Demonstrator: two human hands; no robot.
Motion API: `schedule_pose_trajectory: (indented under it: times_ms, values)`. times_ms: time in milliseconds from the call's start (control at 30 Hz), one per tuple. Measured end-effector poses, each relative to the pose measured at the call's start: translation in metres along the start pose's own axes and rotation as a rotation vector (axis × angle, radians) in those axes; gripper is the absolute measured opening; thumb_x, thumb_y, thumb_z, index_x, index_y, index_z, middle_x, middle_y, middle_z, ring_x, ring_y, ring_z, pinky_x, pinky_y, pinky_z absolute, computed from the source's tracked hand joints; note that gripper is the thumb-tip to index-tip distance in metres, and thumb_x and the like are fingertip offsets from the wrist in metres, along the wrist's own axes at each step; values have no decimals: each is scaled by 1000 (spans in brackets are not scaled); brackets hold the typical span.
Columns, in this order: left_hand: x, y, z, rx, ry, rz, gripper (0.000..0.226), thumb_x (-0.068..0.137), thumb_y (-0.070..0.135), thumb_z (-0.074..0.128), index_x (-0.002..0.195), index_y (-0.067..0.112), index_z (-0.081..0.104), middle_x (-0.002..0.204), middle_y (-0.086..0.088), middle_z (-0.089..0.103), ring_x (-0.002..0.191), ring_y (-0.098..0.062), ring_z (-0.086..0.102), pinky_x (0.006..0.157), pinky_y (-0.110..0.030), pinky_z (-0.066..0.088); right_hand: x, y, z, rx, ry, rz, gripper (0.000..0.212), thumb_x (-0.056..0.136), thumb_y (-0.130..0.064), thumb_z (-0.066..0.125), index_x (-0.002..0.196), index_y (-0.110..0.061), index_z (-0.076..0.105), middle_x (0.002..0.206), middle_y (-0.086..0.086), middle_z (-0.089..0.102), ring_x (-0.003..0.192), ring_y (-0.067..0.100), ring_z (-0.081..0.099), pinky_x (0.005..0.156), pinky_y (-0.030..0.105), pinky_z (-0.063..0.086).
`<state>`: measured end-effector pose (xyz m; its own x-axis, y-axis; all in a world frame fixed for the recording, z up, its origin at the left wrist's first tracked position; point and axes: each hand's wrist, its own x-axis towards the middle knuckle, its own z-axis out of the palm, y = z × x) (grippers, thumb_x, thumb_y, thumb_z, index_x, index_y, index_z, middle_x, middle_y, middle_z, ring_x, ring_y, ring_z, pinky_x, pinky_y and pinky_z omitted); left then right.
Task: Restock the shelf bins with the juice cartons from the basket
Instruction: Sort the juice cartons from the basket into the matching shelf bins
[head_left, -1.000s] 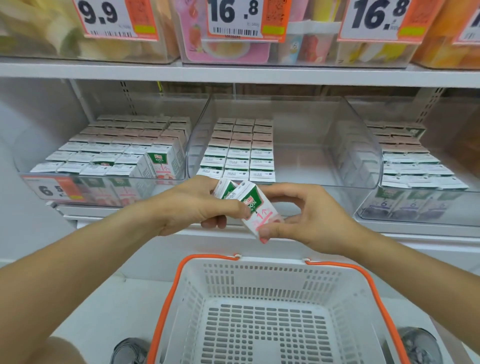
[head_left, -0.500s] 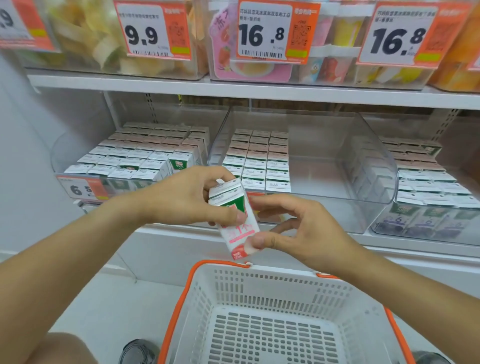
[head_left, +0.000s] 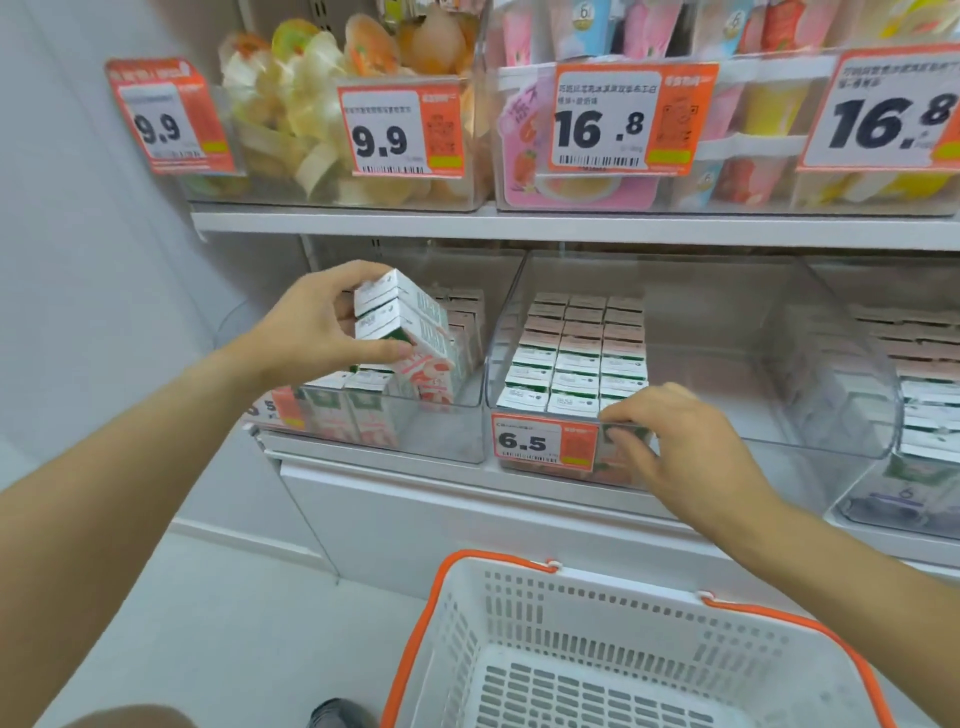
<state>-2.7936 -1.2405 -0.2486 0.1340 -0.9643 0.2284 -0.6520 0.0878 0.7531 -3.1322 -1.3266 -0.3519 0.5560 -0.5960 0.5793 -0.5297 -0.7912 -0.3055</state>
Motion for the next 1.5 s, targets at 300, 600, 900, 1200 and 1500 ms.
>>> schedule_pose_trajectory:
  times_ms: [300,600,900,1200,1500]
  values:
    - [46,-31,1,384,-295,-72,84,62,40,85,137,28,49,130,9,60,121,-14,57,108,-45,43,-2,2,2,10,-52,44,26,78,-1,74,97,-18,73,87,-11,68,80,9,50,73,15,36]
    - [51,-29,12,648,-394,-134,89,77,32,83,151,22,34,154,4,40,132,-18,44,100,-21,31,-3,2,-1,6,-100,60,29,77,-5,74,101,-21,71,90,-11,67,84,11,53,76,23,42]
    - [66,-17,23,795,-540,-365,79,86,33,74,152,30,32,147,-7,45,129,-27,47,104,-32,38,-5,-1,-8,-17,-132,69,30,78,-11,77,105,-21,69,95,-8,67,89,15,57,79,25,44]
    - [46,-20,31,685,-471,-397,82,66,36,55,146,41,40,141,-11,37,128,-35,42,108,-46,37,-7,-1,-11,-2,-154,52,29,81,-15,76,107,-23,68,98,-9,66,91,13,55,81,28,48]
    - [-60,9,149,119,314,311,4,83,6,60,85,8,62,82,-2,56,70,-15,52,64,-21,42,-51,-12,-19,90,-163,-10,14,83,-8,67,92,-18,68,86,-9,60,79,11,57,75,23,46]
